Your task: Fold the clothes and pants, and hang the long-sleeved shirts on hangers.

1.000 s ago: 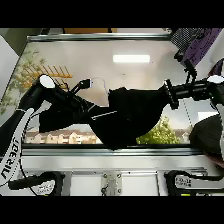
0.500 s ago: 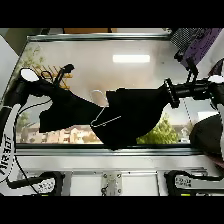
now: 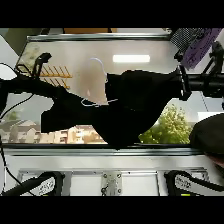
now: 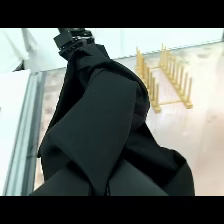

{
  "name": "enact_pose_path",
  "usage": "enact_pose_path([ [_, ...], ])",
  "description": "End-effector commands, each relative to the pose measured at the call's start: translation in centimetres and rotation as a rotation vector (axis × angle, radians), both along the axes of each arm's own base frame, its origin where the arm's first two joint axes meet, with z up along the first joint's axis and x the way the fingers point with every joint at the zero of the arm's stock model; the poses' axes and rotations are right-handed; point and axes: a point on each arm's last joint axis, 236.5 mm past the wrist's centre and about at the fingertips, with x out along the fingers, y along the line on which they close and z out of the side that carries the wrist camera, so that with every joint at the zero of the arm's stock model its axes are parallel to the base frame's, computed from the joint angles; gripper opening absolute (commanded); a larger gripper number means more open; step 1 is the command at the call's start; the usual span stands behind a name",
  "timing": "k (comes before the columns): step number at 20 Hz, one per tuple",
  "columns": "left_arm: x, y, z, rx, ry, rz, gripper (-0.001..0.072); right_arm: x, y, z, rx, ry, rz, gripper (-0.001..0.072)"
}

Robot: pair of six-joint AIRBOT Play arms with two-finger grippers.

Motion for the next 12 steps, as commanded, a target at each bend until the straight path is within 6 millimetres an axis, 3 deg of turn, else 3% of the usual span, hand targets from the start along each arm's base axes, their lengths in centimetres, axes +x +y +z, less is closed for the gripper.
enact_pose_path([
  [1,0.5,2.6,2.4,-0.005,-0.058,0.264,0.0314,0.2,-1.0,2.1,0.006,-0.01,-0.085,0.0011],
  [3,-0.1,1.8,2.1,-0.071,-0.087,0.334,0.0313,0.2,-1.1,2.8,0.017,-0.022,-0.101,0.0011],
  [5,-1.2,-0.6,0.8,-0.172,-0.086,0.363,0.0334,0.3,-1.0,3.7,0.052,-0.033,-0.103,0.0011],
  [7,-2.1,-3.8,-0.8,-0.311,-0.052,0.403,0.072,0.6,-1.1,4.4,0.079,-0.04,-0.119,0.0011],
  [12,-3.5,-12.4,-5.1,-0.541,0.045,0.453,0.072,2.0,-1.6,5.3,0.12,-0.035,-0.181,0.0011],
])
